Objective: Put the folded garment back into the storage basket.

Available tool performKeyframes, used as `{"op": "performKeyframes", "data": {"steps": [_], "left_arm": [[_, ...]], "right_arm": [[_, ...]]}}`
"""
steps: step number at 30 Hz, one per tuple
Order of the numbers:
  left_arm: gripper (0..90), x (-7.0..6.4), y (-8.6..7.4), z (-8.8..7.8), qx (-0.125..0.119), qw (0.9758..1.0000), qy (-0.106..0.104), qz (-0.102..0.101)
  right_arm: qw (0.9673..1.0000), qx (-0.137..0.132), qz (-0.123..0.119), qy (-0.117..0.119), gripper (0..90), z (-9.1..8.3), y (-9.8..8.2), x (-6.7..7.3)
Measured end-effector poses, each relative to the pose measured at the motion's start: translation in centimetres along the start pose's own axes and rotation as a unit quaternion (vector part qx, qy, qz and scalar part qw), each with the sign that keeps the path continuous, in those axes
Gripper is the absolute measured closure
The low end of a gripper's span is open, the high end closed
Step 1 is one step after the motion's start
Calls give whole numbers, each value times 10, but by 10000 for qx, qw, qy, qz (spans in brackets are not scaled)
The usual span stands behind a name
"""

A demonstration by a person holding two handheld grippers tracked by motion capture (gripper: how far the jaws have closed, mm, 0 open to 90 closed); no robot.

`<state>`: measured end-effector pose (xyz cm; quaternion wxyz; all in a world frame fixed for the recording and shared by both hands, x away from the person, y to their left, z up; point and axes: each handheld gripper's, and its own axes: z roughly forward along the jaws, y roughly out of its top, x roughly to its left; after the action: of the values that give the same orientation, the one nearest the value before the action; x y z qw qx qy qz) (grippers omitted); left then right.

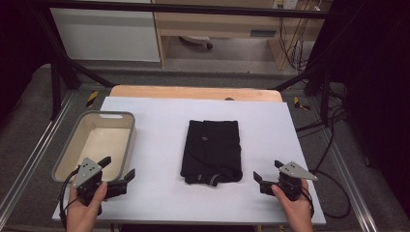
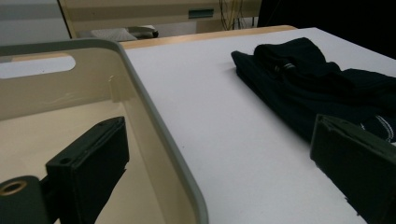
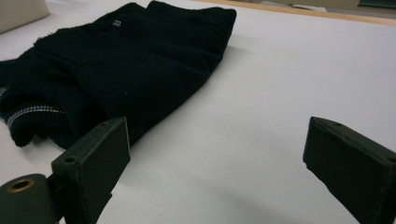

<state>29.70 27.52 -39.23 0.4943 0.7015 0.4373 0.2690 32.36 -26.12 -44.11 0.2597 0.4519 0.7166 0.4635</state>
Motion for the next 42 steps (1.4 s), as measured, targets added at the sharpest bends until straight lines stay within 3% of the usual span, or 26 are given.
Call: {"op": "performKeyframes", "data": {"steps": [1,7,11,13,17,24,27,32,36,42], "left_arm": [[43,-2,0,1,-18,9999,-6,113],[43,-13,-1,5,-20,9995,-264,173],[44,-27,0,9,125,9985,-416,325],[41,-38,-3,17,309,9971,-545,442],[41,-48,-8,27,439,9954,-714,454],[49,-71,-17,57,994,9880,-961,692],[113,-78,-19,72,1182,9854,-989,727],[127,-94,-23,99,1494,9779,-1084,982],[177,-101,-19,120,1555,9755,-1098,1104],[239,-115,-20,147,1824,9670,-1307,1209]], "right_arm": [[10000,19,-15,-4,83,0,0,0],[10000,49,-61,49,111,0,0,1],[9999,124,-68,-96,95,2,0,4],[9998,165,-44,-141,97,2,0,5],[9997,158,-39,-184,99,3,0,5],[9995,271,-78,-163,108,5,-1,5],[9992,358,-82,-125,109,7,-2,5],[9991,405,-86,-100,107,9,-2,5],[9990,432,-82,-68,107,9,-2,7],[9990,449,-86,-30,106,9,-2,10]]}}
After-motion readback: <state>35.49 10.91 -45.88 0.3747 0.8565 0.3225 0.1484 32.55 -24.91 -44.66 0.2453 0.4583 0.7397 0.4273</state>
